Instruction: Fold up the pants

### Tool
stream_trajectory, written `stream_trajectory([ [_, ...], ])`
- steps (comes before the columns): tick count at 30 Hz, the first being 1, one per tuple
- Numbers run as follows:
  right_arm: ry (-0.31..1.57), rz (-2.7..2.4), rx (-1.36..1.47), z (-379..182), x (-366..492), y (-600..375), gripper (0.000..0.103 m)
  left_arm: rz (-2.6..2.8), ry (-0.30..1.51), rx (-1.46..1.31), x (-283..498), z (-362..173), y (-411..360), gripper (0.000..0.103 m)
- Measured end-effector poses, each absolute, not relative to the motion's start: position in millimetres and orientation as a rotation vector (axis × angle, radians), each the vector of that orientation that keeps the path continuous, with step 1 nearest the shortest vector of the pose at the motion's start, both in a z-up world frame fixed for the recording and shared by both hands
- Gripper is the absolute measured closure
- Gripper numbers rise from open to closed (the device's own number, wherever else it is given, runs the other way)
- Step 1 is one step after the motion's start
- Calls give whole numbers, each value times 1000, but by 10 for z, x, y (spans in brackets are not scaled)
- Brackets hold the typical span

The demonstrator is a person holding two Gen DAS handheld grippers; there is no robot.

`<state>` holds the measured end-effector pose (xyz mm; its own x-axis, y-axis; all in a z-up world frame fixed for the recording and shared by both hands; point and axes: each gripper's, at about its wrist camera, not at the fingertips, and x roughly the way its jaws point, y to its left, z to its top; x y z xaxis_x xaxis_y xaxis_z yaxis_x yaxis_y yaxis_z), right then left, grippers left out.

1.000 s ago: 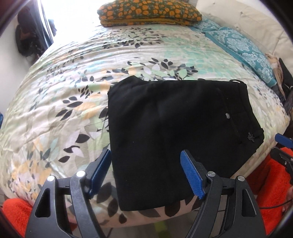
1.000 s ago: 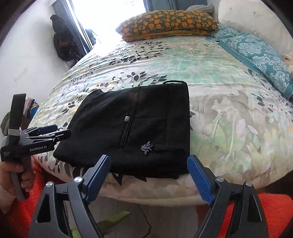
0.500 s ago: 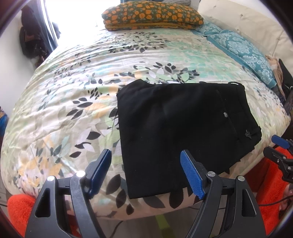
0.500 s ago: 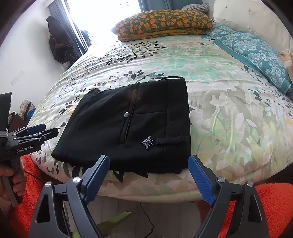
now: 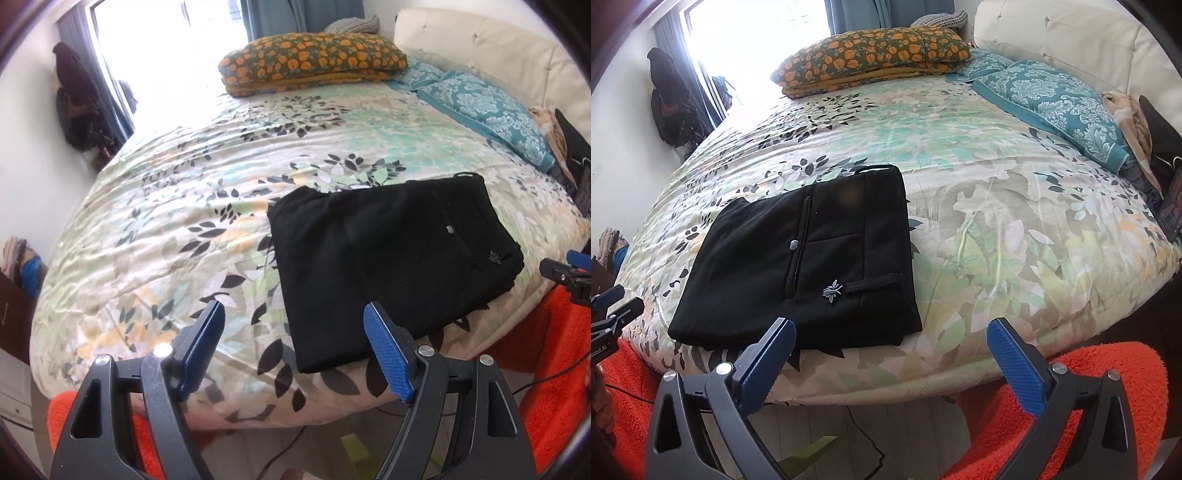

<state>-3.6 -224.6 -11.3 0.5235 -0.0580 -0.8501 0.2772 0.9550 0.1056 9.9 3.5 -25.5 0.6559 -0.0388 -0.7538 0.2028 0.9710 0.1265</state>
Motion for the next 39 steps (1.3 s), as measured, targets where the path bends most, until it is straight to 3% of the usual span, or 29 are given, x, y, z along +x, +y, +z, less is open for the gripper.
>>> stream_trajectory([
  [7,1009,-231,249,38,-130,-2213,0,-84,829,227,46,14,23,23],
  [19,1021,-235,195,19,-156,-2044,0,18,953,207,113,-176,112,23],
  [23,999,-126,313,19,-31,-2197,0,-55,977,201,272,-255,132,22],
  [26,983,42,528,-173,275,-2647,0,-168,1094,120,688,-586,274,22],
  [30,1109,177,773,-752,704,-3119,0,-302,1209,-48,1092,-996,479,22],
  [39,1219,410,875,-1311,1078,-2954,0,-433,1320,-274,1431,-1474,488,21],
])
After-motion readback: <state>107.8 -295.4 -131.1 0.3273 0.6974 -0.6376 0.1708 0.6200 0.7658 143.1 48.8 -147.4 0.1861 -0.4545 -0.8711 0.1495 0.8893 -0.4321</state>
